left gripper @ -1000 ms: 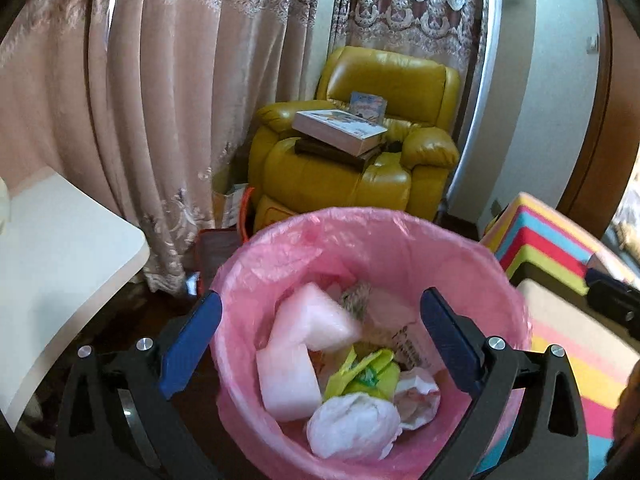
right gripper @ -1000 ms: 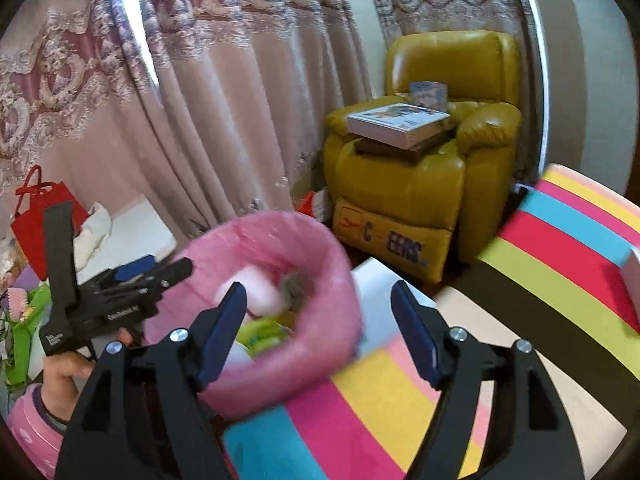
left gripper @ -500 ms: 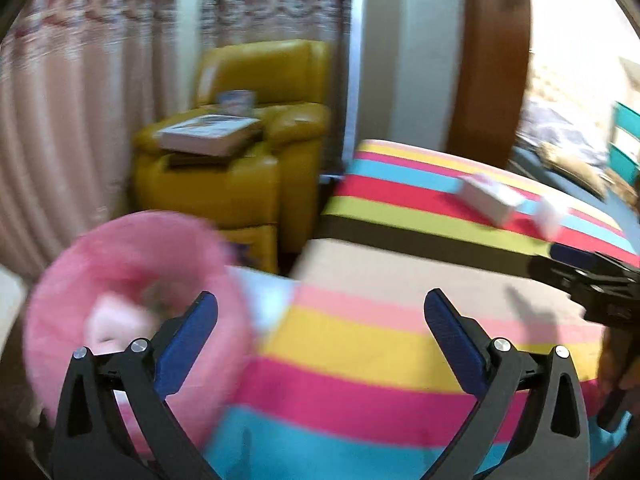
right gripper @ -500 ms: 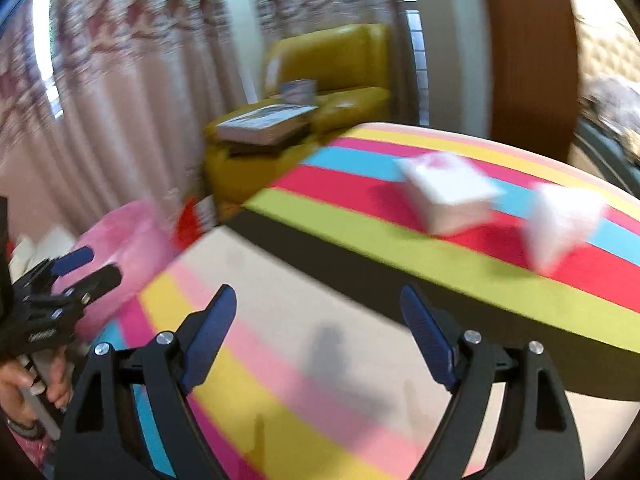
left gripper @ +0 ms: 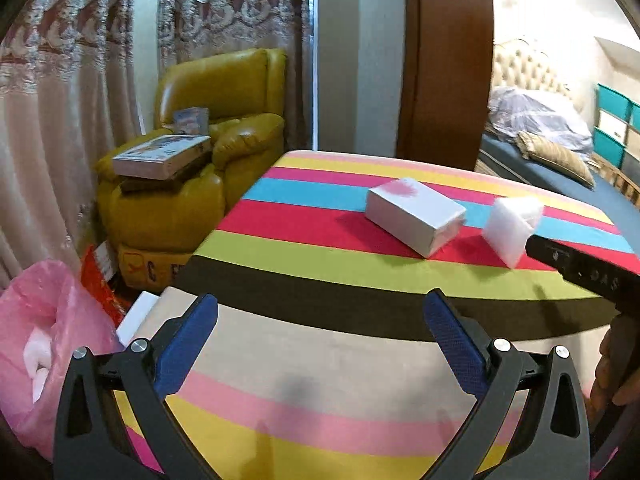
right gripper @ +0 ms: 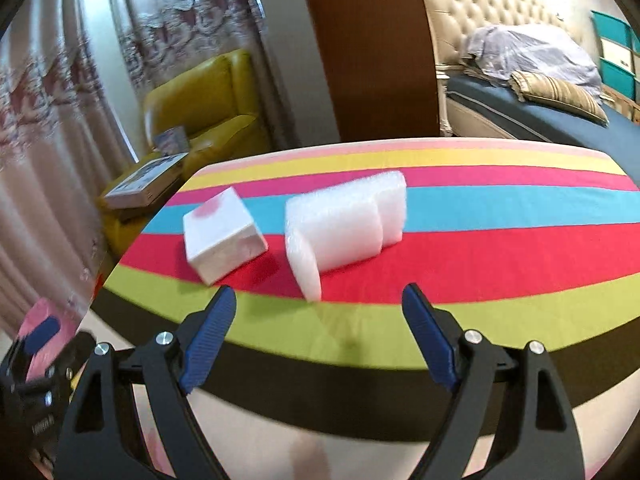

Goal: Collect trash
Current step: 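Move both open tools back over the striped table, then grasp the white foam block with the right tool while the left tool grasps the pink-stained white box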

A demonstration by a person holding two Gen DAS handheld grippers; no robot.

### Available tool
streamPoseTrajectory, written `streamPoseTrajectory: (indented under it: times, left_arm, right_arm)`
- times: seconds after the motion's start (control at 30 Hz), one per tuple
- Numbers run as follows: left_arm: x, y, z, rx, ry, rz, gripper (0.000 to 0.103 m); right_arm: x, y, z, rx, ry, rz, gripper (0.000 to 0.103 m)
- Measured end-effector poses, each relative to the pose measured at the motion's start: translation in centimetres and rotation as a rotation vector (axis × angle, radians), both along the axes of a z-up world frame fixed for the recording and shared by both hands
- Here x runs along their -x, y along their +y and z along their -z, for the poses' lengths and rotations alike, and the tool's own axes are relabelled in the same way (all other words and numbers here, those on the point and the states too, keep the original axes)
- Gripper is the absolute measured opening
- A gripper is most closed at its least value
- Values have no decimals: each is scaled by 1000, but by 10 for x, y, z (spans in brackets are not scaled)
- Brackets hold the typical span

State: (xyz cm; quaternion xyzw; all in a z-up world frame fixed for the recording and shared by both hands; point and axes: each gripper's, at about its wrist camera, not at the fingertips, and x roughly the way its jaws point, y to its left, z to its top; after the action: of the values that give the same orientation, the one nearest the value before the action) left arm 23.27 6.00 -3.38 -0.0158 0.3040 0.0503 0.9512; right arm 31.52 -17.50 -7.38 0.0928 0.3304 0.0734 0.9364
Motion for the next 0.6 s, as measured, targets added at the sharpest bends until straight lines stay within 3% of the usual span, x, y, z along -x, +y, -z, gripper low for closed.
streamPoseTrajectory:
  times: [0.33, 0.47, 0.6]
  left_arm:
    - [-22, 18, -3, -12, -11, -35, 97]
    - [-39, 22, 4, 6, 50, -25, 97]
    - [-28, 30, -1, 29, -10, -54, 97]
  right_arm:
    - [-42, 26, 5, 50, 29, 171, 86]
    - [-60, 30, 7, 71, 59, 234, 86]
    - [-77, 32, 8, 76, 73, 285, 87]
